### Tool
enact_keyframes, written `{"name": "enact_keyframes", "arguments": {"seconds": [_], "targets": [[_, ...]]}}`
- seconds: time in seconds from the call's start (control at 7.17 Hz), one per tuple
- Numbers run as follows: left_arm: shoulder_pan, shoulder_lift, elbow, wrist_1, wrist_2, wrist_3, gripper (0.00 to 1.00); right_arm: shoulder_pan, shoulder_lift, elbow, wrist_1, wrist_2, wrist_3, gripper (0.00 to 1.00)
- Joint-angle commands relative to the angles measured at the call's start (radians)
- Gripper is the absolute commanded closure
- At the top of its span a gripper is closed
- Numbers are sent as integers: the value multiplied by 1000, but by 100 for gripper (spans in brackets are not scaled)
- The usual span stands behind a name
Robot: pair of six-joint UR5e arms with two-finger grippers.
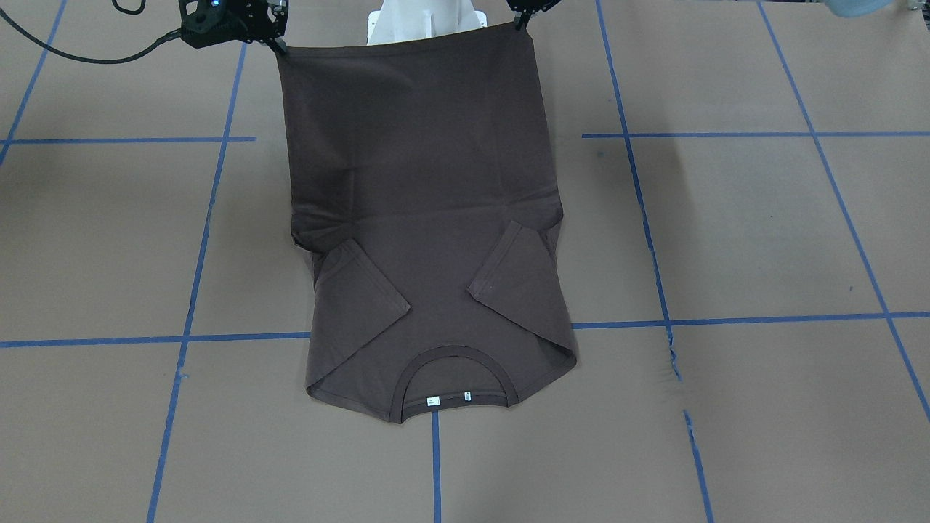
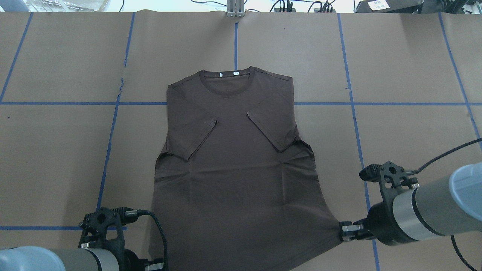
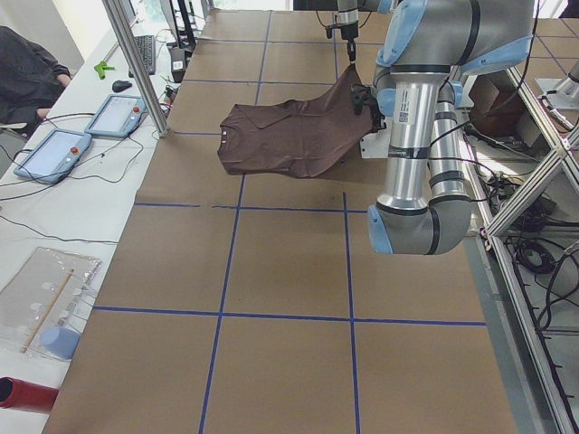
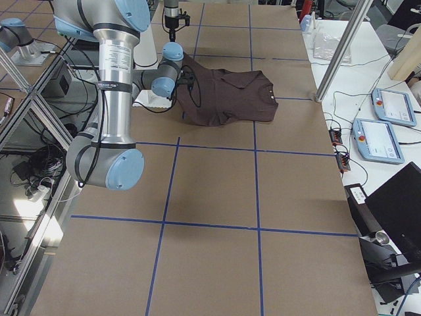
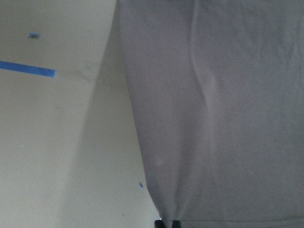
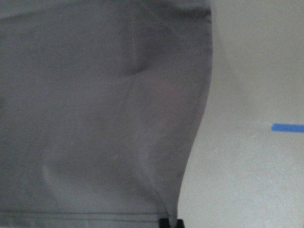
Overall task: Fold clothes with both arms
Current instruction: 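Lift the hem with both grippers and fold it toward the collar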
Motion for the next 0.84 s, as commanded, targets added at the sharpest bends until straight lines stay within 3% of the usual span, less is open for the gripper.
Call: {"name": "enact_keyframes", "arguments": {"seconds": [0.0,0.28,0.7], "targets": [[-139,-46,45,3,-2,51,100,158,120,-96,-1,12,-96,100],[-323,-71,95,8,-97,226,100,308,246,-230,0,52,-179,100],[-476,-181,311,1,-105,361,100,437,465,-520,0,90,-253,100]]}}
